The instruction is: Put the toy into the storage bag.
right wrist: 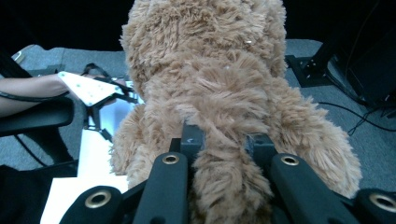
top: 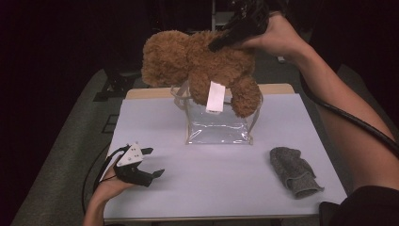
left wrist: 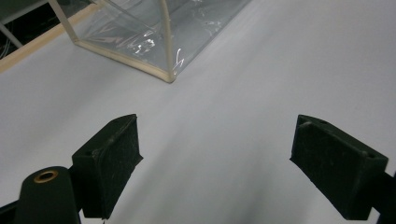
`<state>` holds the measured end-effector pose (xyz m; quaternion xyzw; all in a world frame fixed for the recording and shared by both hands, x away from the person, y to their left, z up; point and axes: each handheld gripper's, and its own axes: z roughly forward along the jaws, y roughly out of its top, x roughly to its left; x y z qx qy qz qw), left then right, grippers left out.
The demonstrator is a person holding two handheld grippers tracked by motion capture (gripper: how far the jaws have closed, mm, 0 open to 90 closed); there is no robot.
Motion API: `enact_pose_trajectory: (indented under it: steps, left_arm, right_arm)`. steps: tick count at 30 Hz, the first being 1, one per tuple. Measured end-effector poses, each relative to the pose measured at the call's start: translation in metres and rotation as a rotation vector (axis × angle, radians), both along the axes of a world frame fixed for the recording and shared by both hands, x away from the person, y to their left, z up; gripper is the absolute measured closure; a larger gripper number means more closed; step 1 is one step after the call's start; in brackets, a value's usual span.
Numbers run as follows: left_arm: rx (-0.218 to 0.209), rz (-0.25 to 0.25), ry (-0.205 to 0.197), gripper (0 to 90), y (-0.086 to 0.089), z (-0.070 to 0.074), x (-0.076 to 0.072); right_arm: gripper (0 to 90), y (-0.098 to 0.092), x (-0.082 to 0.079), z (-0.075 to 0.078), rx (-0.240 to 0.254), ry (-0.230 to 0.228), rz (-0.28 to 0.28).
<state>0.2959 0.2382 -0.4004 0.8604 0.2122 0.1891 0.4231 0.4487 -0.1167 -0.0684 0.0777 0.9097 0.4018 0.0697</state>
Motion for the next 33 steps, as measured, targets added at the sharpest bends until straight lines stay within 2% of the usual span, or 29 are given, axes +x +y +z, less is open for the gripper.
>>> enact_pose_trajectory:
  steps: [8,20,33]
  left_arm:
    - [0.0,0.001,0.001,14.6,0.0,0.0,0.0]
    - [0.0,0.003,0.004,14.6,0.001,0.0,0.0]
    - [-0.001,0.006,0.005,14.6,0.003,-0.001,-0.001]
  right_arm:
    - [74.2,-0.002,0.035,-0.015,0.007,0.026,-0.038]
    - [74.1,0.004,0.066,-0.017,-0.041,0.02,-0.099]
    - [73.9,0.005,0.101,-0.047,-0.058,0.036,-0.153]
